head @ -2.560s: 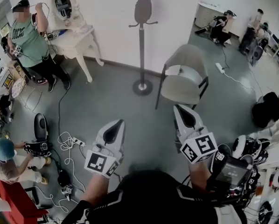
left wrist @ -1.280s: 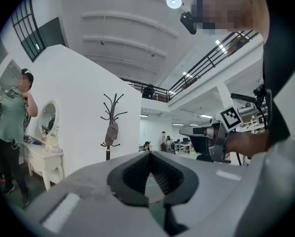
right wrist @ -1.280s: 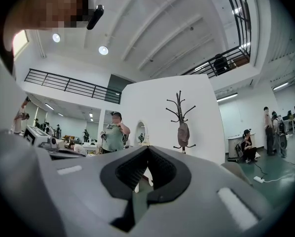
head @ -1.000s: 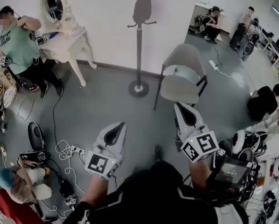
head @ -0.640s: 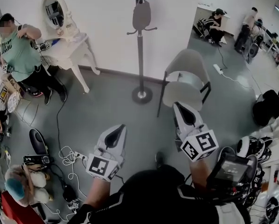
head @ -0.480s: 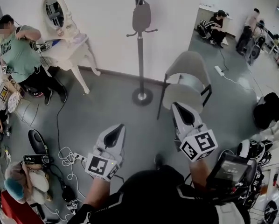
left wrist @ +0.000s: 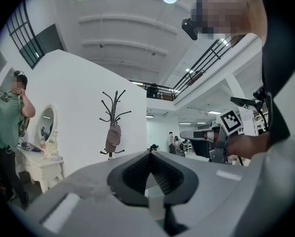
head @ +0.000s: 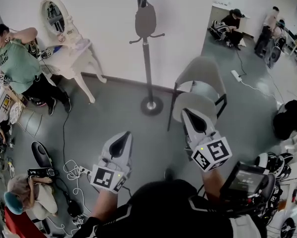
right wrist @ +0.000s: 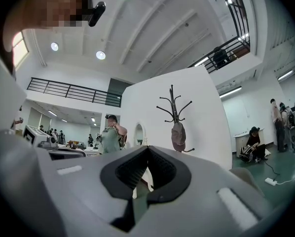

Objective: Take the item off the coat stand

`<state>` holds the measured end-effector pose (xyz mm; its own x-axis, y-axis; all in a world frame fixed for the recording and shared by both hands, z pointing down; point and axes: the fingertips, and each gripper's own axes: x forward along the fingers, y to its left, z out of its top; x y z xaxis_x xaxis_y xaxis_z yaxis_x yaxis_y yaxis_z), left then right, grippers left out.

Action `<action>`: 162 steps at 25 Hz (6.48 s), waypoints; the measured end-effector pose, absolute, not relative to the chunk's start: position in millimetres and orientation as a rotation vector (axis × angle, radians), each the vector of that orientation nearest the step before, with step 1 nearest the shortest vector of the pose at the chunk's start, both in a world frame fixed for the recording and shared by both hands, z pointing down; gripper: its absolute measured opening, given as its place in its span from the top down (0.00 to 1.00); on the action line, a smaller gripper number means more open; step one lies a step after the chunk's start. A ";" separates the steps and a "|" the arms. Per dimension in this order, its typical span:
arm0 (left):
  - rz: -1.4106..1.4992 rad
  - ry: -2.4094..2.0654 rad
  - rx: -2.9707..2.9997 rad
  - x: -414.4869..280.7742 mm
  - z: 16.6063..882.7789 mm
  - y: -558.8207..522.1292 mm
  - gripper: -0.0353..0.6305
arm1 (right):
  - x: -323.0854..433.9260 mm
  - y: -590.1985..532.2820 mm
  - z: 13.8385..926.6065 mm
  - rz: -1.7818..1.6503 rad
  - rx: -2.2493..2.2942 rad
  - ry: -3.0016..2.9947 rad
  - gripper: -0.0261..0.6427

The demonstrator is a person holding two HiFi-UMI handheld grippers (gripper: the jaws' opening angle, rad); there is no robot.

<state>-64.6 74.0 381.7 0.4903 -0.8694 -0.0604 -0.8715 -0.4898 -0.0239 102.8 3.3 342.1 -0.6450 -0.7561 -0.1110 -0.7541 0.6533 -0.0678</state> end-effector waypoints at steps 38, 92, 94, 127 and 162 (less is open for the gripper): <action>0.029 1.626 -2.664 -32.7 383.5 -52.5 0.96 | 138.9 -122.3 338.5 0.018 -1.209 2.746 0.95; 0.105 1.530 -2.699 -172.8 384.8 -194.7 0.96 | 4.7 -262.6 322.6 0.098 -1.299 2.718 0.95; 0.105 1.546 -2.687 -171.3 381.6 -202.5 0.96 | 6.2 -273.1 317.2 0.104 -1.286 2.718 0.95; 0.038 1.803 -2.541 -190.5 383.4 -293.3 0.96 | 5.6 -438.8 309.4 0.052 -1.214 2.716 0.78; -0.002 2.056 -2.369 -206.7 392.8 -295.8 0.96 | -34.0 -548.0 310.1 0.076 -1.188 2.772 0.60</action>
<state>-206.7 -295.8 392.8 0.1405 -0.9901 -0.0023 -0.9901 -0.1404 -0.0043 -34.0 -548.0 310.1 -0.6833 -0.7177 -0.1340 -0.7240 0.6898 -0.0029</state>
